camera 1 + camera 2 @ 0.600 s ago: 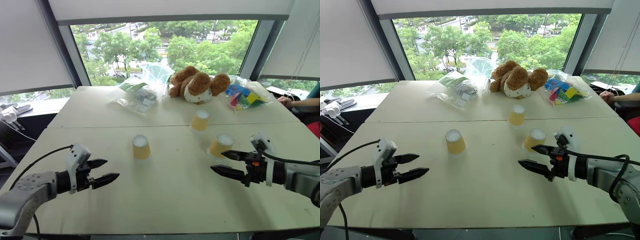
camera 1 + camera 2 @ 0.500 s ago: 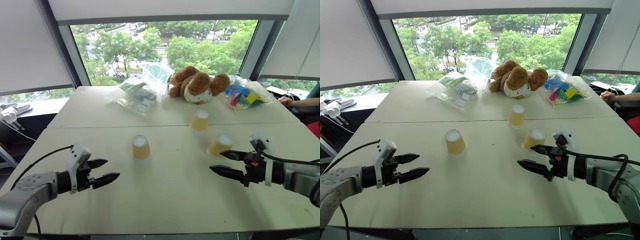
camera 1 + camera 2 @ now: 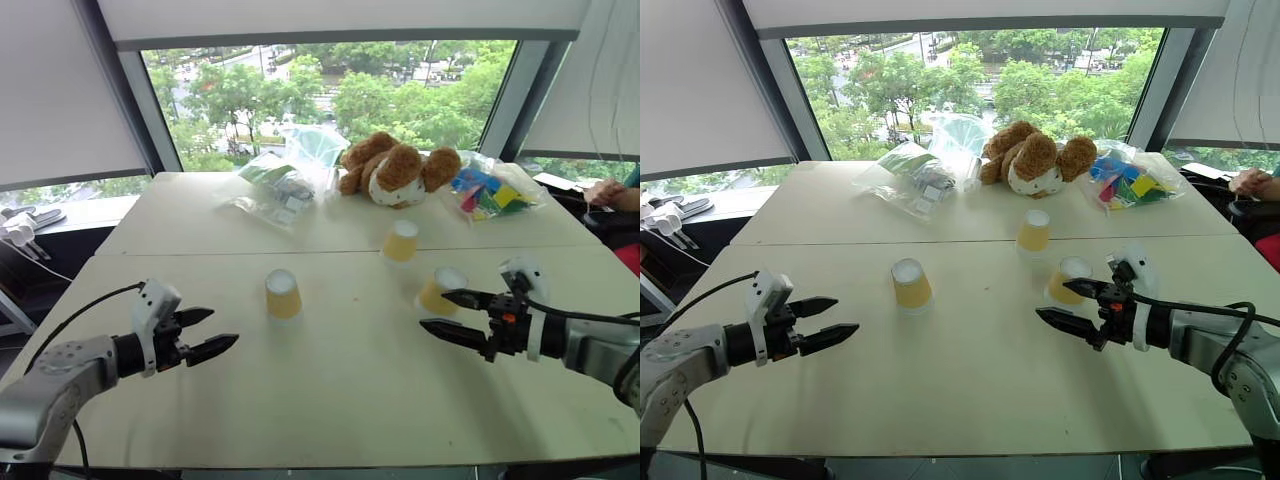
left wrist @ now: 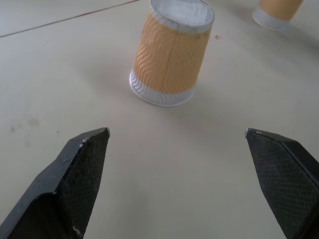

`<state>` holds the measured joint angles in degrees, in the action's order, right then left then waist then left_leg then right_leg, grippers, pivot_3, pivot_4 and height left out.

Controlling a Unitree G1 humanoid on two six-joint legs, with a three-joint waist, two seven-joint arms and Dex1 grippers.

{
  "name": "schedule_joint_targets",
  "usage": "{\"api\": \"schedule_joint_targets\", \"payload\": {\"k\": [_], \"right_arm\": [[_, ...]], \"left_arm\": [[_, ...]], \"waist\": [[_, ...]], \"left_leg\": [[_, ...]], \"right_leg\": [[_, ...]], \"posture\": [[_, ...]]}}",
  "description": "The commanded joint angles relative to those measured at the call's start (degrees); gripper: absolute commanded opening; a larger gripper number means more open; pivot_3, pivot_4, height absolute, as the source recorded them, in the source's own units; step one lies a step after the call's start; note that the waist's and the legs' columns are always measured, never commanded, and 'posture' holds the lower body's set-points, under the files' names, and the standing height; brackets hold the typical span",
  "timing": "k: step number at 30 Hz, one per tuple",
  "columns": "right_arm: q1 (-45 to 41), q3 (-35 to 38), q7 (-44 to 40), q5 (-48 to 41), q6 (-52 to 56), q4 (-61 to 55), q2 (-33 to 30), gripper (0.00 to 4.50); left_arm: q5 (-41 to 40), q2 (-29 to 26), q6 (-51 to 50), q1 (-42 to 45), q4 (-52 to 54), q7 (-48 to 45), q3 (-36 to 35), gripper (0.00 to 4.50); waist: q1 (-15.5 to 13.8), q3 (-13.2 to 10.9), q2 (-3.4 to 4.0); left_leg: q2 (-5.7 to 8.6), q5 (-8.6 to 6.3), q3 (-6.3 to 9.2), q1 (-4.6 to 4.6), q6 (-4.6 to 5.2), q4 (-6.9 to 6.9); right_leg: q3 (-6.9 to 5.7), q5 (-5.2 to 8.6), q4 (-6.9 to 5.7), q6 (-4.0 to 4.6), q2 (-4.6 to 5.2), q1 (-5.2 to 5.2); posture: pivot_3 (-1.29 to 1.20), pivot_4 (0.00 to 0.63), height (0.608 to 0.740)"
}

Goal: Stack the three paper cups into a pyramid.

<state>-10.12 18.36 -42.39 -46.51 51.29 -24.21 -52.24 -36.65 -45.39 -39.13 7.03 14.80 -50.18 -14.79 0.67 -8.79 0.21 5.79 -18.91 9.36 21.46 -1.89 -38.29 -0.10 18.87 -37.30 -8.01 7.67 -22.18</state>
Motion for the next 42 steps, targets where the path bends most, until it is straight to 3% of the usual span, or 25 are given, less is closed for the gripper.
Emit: {"api": "schedule_joint_targets", "payload": {"k": [1,5,12,20,28,42], "right_arm": [[-1.3,3.3,1.1,0.2,-0.8,0.1,-0.4,4.48],[-1.4,6.4,3.9,2.7,-2.4,2.3,-0.4,4.48],[-3.8,2.0,8.6,9.5,-8.1,6.2,4.5,4.48],[-9.2,-4.9,8.2,14.9,-14.1,16.6,12.0,4.48],[-13.4,-7.8,7.7,21.8,-21.9,26.7,14.4,4.48],[-10.9,-4.1,7.1,18.7,-21.2,19.7,15.8,4.48]], "left_arm": [[-2.5,-3.3,-1.0,4.1,-1.4,-4.7,-0.9,4.5],[-0.9,-6.9,-1.3,10.4,-5.4,-9.3,2.6,4.5],[0.7,-6.0,-0.3,16.8,-8.0,-12.1,7.0,4.5],[0.9,-4.0,-1.0,13.8,-5.0,-10.4,7.1,4.5],[-0.5,-3.6,-2.8,11.1,-1.5,-7.5,5.2,4.5],[-0.9,-1.5,-3.0,10.6,-1.1,-4.9,5.8,4.5]], "waist": [[0.0,0.0,0.0],[0.0,0.0,-0.01],[0.6,0.0,0.0],[0.8,0.0,0.0],[0.5,0.0,-0.02],[0.5,0.0,-0.02]], "left_leg": [[0.0,0.0,0.0,0.0,0.0,-0.01],[0.03,0.0,0.0,0.0,0.0,-0.01],[0.02,0.0,-0.07,0.0,0.0,-0.01],[-0.03,0.0,-0.2,-0.04,0.0,-0.01],[-0.01,0.0,-0.2,-0.06,0.0,-0.13],[-0.02,0.0,-0.21,-0.04,-0.01,-0.17]], "right_leg": [[0.0,0.0,0.0,0.0,-0.01,-0.01],[0.0,0.0,-0.03,0.0,0.01,-0.02],[0.0,0.0,-0.15,0.0,0.0,-0.09],[0.04,0.0,-0.35,0.0,0.0,-0.19],[0.05,0.0,-0.59,0.0,0.01,-0.21],[0.05,0.0,-0.68,0.0,0.01,-0.23]], "posture": [[0.0,0.15,0.74],[0.0,0.15,0.74],[0.0,0.15,0.74],[0.0,0.15,0.74],[0.0,0.15,0.74],[0.0,0.15,0.74]]}}
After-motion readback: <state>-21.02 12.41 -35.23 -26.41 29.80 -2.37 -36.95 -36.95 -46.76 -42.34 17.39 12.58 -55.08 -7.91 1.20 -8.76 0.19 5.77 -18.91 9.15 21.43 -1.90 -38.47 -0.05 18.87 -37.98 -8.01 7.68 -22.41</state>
